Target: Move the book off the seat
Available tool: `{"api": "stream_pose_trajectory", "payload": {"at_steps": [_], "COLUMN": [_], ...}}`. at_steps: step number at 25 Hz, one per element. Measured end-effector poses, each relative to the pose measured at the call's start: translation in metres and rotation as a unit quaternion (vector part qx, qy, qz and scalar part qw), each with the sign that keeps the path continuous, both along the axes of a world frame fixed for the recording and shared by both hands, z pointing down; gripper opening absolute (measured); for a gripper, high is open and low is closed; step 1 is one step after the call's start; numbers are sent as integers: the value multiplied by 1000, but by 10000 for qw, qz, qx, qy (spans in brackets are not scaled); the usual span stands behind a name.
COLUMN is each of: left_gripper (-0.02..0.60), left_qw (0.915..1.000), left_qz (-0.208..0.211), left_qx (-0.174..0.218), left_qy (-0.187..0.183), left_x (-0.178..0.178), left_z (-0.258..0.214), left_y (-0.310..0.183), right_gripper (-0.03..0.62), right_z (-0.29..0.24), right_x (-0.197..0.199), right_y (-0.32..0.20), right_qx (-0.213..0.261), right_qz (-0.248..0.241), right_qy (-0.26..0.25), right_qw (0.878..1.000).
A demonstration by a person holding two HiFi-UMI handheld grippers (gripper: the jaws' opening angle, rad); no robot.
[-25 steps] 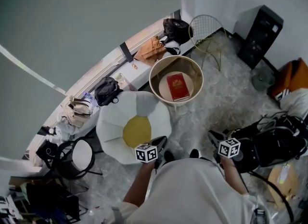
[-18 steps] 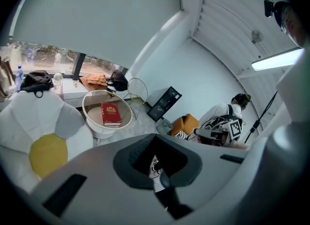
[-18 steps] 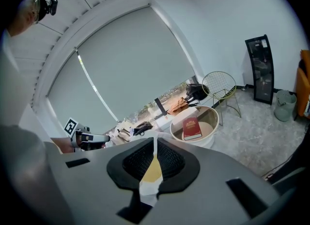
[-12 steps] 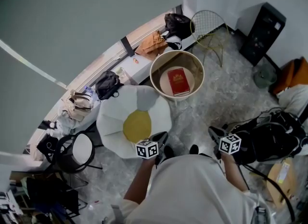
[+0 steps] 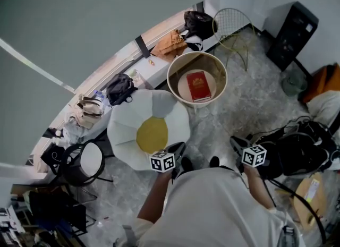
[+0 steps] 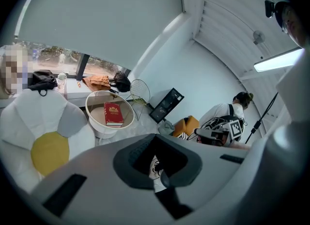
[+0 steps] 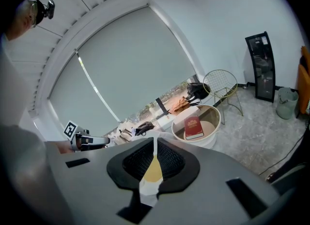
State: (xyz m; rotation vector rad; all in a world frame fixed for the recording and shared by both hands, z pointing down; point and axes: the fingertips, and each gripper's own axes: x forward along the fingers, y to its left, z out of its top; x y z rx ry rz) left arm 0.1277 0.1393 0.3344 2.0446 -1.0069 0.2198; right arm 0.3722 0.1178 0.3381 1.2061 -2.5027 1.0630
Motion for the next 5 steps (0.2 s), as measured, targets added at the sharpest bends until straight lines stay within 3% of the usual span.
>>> {"api": "stream_pose_trajectory", "payload": {"at_steps": [5], "left_gripper": [2], "left_qw": [10000], "left_qz": [-52], "left_qx": [-36], "left_qy": [-3], "left_x": [-3], "left_z": [3], "left_y": [0], "right_gripper": [51], "right_z": [3], "right_x": [1], "right_y": [-6], "right_qx": [11], "right_qz": [-24], "right_qy": [21], "right_qw": [10000]}}
